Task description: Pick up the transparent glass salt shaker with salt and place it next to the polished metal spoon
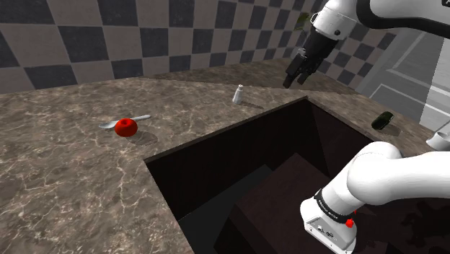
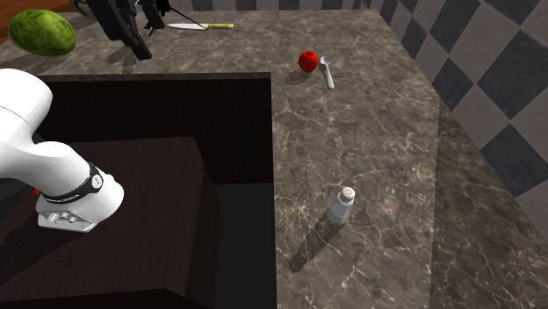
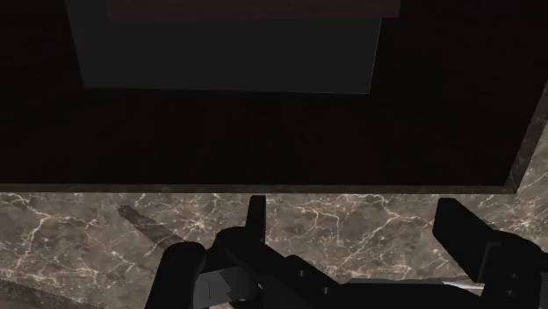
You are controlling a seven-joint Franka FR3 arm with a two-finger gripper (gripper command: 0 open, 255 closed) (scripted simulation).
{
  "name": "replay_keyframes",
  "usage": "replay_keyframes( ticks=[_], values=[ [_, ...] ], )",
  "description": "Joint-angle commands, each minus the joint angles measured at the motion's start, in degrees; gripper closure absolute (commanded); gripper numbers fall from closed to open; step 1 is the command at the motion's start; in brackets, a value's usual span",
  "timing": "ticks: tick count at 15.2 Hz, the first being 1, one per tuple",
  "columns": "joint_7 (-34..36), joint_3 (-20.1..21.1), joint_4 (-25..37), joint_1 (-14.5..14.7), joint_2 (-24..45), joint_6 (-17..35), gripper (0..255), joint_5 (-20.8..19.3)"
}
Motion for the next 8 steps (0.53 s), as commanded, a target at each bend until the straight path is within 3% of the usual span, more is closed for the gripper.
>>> replay_keyframes(
  ticks=[1,8],
  values=[
    [0.00,0.00,0.00,0.00,0.00,0.00,0,0.00],
    [-5.90,-4.44,-2.25,-1.45,9.11,12.54,0,-1.44]
  ],
)
